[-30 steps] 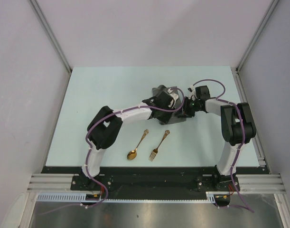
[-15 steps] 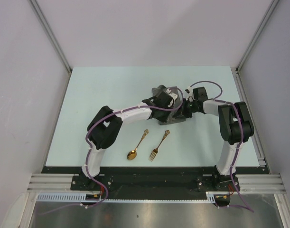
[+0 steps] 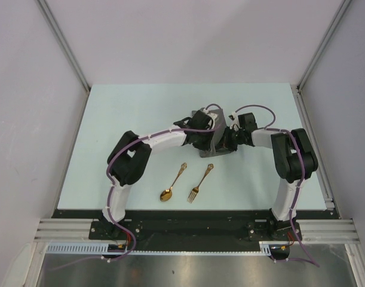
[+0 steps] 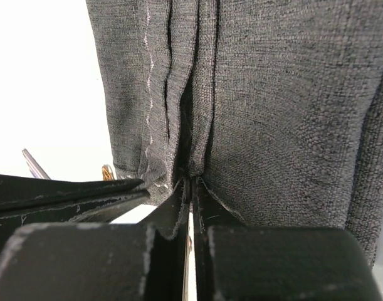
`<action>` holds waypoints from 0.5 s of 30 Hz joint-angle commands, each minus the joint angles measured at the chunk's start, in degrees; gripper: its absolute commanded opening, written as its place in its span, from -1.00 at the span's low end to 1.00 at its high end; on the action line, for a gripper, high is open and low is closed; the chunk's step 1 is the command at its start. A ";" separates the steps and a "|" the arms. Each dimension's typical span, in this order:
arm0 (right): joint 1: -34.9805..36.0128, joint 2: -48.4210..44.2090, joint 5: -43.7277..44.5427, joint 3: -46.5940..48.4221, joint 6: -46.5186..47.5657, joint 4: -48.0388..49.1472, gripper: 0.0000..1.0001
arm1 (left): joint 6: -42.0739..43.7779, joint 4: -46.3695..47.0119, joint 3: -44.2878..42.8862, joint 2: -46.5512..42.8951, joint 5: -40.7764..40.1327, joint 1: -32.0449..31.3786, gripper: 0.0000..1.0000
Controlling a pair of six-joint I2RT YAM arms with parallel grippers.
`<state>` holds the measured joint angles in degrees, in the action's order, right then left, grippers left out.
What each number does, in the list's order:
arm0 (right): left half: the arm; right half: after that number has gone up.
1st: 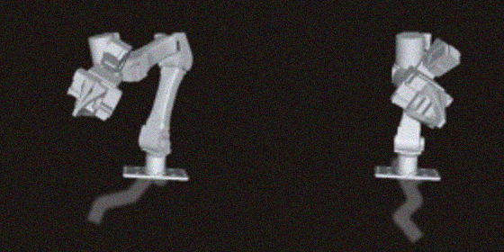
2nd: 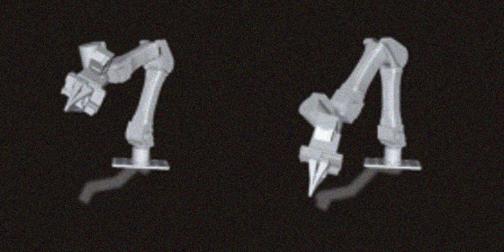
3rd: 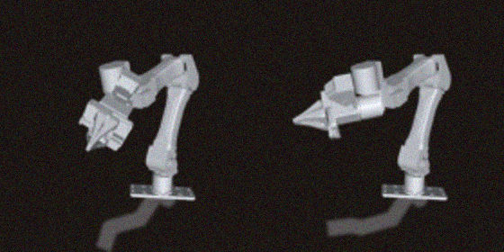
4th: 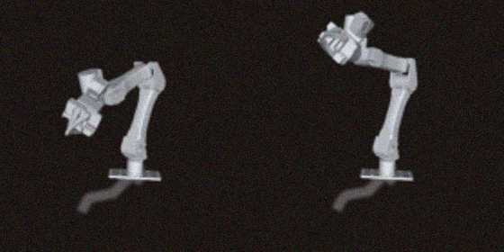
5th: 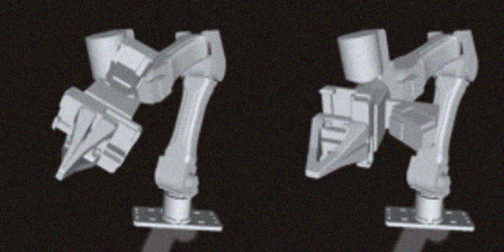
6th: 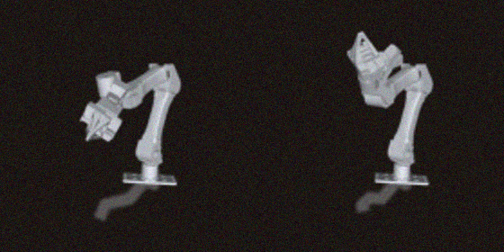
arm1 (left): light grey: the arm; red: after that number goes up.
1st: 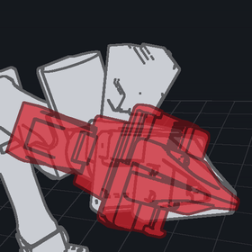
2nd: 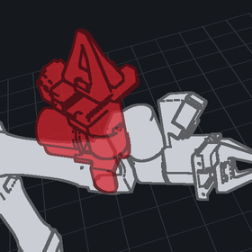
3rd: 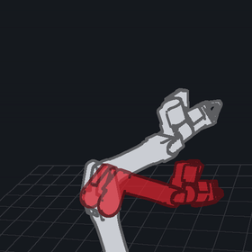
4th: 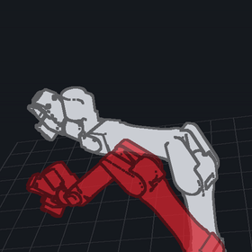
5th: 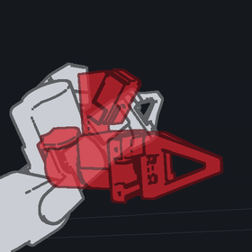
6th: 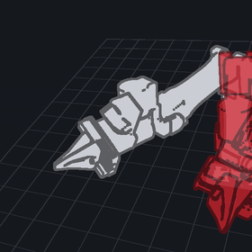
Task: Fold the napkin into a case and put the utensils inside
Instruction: Fold the lower triangle-folded napkin at the center of the board.
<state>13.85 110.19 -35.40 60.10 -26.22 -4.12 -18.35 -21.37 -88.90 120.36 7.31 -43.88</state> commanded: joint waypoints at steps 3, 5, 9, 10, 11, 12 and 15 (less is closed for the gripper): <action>0.74 -1.74 0.07 -0.77 -1.29 0.96 -1.00 | -4.23 4.75 -0.04 -0.91 5.87 0.11 -0.99; 0.92 -2.00 0.24 -0.94 -1.38 1.04 -1.00 | -5.20 5.19 -0.48 -0.56 7.01 0.20 -1.00; 1.01 -2.09 0.50 -0.95 -1.38 0.69 -1.00 | -6.52 6.24 -1.01 0.49 8.07 0.20 -1.00; 1.01 -2.09 0.50 -0.86 -1.38 0.52 -1.00 | -6.79 6.42 -1.10 1.19 8.24 0.11 -1.00; 1.01 -2.09 0.59 -0.68 -1.38 0.52 -1.00 | -7.05 6.51 -1.27 1.63 8.51 0.11 -1.00; 1.01 -2.09 0.42 -0.68 -1.47 0.34 -1.00 | -7.05 6.25 -1.45 2.25 8.34 0.11 -1.00; 0.92 -2.44 1.12 -0.33 -1.03 -0.62 -1.00 | -7.14 6.25 -1.45 3.57 8.25 0.20 -1.00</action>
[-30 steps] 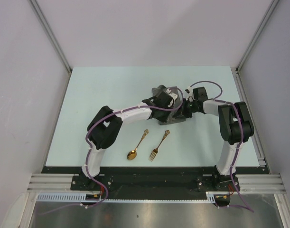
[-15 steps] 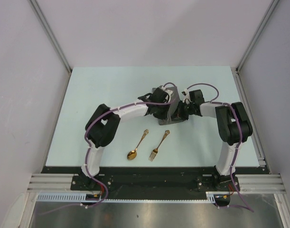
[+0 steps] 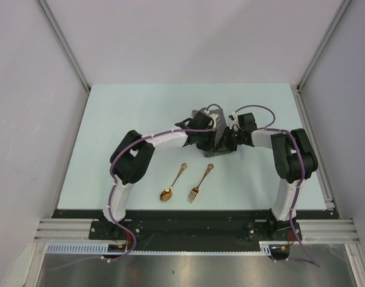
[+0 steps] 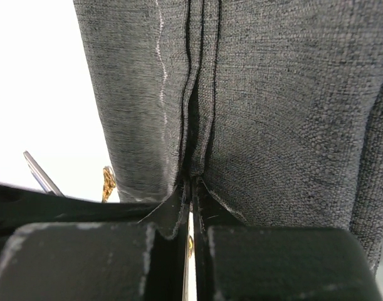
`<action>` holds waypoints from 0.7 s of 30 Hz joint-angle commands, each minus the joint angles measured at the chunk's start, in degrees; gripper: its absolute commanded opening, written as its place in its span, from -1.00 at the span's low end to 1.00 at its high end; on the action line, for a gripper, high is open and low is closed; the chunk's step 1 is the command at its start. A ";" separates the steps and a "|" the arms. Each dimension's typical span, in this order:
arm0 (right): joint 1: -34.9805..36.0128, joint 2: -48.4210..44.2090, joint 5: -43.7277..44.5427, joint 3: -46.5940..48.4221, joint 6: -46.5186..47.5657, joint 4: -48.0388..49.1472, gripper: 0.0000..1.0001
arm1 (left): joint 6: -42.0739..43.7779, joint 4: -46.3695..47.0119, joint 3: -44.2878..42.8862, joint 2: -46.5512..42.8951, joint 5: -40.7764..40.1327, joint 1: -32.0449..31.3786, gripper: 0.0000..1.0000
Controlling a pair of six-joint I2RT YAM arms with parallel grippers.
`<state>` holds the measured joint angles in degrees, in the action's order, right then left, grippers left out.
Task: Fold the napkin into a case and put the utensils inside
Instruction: Fold the lower triangle-folded napkin at the center of the board.
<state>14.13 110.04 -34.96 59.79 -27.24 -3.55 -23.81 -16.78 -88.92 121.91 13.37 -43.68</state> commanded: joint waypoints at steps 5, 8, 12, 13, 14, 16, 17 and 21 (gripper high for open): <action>-0.15 -3.42 2.70 1.12 1.84 -4.61 -0.96 | -1.41 2.19 -0.46 2.37 1.05 0.00 -1.00; -0.51 -4.57 3.32 1.47 2.72 -6.11 -0.91 | -1.59 3.06 0.68 1.85 0.78 0.00 -1.00; -0.77 -5.88 4.63 1.99 3.34 -7.87 -0.78 | -2.11 4.12 2.09 1.32 1.05 0.09 -1.00; -0.77 -6.50 5.59 2.08 3.60 -8.31 -0.74 | -2.11 4.03 2.26 1.23 1.05 0.17 -1.00; -0.77 -6.85 6.04 2.17 3.78 -9.27 -0.67 | -2.11 3.86 2.35 1.14 1.22 0.26 -1.00; -0.95 -7.64 7.18 2.70 4.57 -10.15 -0.62 | -2.11 3.77 2.61 0.96 1.14 0.35 -1.00; -0.95 -7.99 7.36 2.87 4.74 -10.86 -0.60 | -2.11 3.94 2.79 0.88 1.31 0.44 -1.00; -0.60 -7.91 5.62 3.14 3.78 -9.81 -0.54 | -2.20 4.56 3.49 0.17 1.31 0.61 -0.99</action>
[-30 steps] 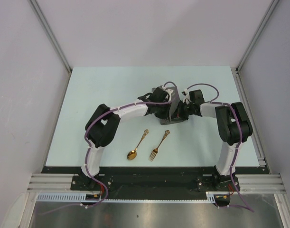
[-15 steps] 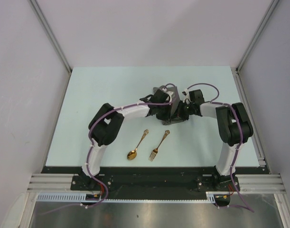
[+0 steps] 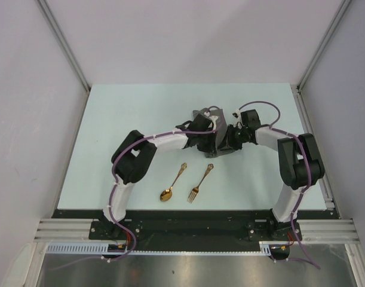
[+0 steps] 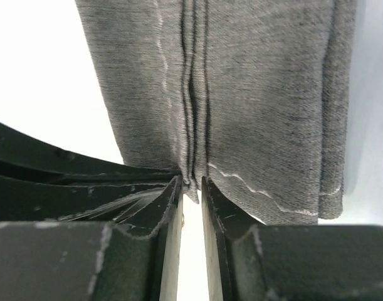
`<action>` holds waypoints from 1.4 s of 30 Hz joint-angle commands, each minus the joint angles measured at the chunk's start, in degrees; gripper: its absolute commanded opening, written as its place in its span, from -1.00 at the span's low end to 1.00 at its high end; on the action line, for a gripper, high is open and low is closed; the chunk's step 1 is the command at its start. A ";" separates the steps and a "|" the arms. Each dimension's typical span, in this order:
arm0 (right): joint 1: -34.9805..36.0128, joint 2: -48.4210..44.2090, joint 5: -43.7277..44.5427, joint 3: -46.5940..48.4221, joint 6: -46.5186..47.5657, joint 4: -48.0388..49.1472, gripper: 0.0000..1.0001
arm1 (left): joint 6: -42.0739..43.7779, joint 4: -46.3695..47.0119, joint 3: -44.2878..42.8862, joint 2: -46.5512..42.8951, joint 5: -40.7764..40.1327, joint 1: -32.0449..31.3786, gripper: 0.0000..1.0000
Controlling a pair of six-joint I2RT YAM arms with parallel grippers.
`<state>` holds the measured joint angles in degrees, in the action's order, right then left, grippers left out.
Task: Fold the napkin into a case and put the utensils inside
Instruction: Fold the lower triangle-folded napkin at the center of the board.
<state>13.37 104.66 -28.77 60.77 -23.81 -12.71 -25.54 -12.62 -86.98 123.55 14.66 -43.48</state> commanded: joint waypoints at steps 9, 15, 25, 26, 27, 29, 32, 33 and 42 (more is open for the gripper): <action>2.63 5.28 -4.97 5.06 -2.46 4.27 -0.77 | -0.65 1.37 2.34 -2.61 0.29 0.68 -0.88; 1.32 8.18 -4.36 4.44 -1.94 5.68 -0.88 | -1.00 2.16 2.95 -3.92 2.03 1.30 -0.67; -0.36 9.68 -4.80 5.58 0.26 5.15 -0.90 | -8.28 11.47 10.34 -9.48 11.26 8.23 -0.20; -0.36 9.94 -4.97 5.67 0.26 5.33 -0.90 | -9.08 12.00 10.34 -8.86 13.36 8.50 -0.36; -0.27 9.95 -5.15 5.76 0.17 5.24 -0.90 | -9.79 12.36 10.25 -8.15 14.08 8.68 -0.40; -0.09 9.77 -4.72 5.76 0.43 5.06 -0.90 | -11.37 15.34 11.13 -6.92 15.40 8.59 -0.46; -0.36 9.77 -4.62 5.76 0.70 4.71 -0.90 | -11.81 16.84 12.27 -6.13 15.84 8.59 -0.52; -0.27 9.86 -4.54 5.76 0.70 4.71 -0.91 | -11.64 17.28 12.62 -6.12 15.84 8.68 -0.53; -0.01 10.04 -4.27 5.41 0.61 4.98 -0.91 | -12.17 20.81 14.30 -5.87 16.90 8.42 -0.64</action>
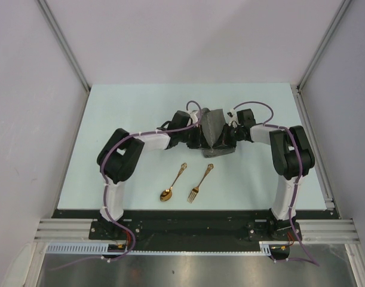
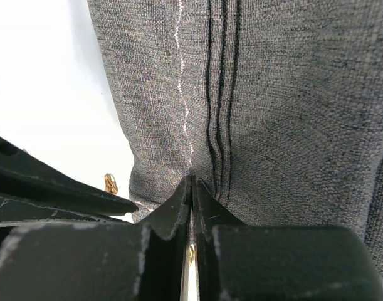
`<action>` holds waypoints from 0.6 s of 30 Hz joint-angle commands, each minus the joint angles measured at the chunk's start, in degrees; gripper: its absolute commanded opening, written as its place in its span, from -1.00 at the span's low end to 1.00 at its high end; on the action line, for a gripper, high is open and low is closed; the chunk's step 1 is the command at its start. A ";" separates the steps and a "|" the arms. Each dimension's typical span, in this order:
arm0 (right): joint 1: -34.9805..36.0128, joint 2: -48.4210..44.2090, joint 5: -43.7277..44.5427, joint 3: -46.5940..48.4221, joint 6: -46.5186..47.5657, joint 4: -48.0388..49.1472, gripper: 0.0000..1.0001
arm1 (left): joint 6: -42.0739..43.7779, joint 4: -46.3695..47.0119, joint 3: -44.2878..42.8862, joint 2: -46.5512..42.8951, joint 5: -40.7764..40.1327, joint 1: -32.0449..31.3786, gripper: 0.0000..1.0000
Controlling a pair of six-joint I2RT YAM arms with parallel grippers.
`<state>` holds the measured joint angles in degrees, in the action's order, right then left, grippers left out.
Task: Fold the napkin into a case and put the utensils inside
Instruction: Fold the lower triangle-folded napkin at the center of the board.
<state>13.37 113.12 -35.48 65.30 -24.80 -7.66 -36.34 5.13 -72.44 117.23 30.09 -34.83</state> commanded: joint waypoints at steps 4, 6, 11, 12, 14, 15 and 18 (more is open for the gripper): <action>-0.09 1.49 2.79 1.41 1.86 -0.51 -0.91 | -2.16 -1.16 2.12 3.00 -0.10 -0.15 -0.70; -0.18 1.31 2.79 1.41 1.86 -0.69 -0.91 | -1.72 -3.09 2.66 3.18 -1.60 0.02 -0.69; -0.18 1.40 2.70 1.50 1.77 -0.60 -0.92 | 1.88 -11.02 -1.12 3.63 -4.95 0.20 -0.73; -0.18 1.40 2.70 1.50 1.68 -0.60 -0.91 | 1.71 -9.97 -0.68 2.84 -4.51 0.29 -0.72; -0.09 0.96 2.88 1.50 1.77 -0.69 -0.92 | 1.71 -7.42 0.28 -0.31 -3.64 0.11 -0.70; -0.09 0.87 2.79 1.67 1.77 -0.78 -0.91 | 1.80 -6.54 0.46 -1.47 -2.93 0.03 -0.68; -0.01 0.70 2.79 2.11 1.68 -1.13 -0.92 | 0.66 -3.74 0.11 -4.37 -0.56 0.02 -0.63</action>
<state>13.41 113.14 -35.42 65.54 -24.77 -7.94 -36.99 1.39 -72.79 118.54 29.10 -34.85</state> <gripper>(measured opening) 0.046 0.171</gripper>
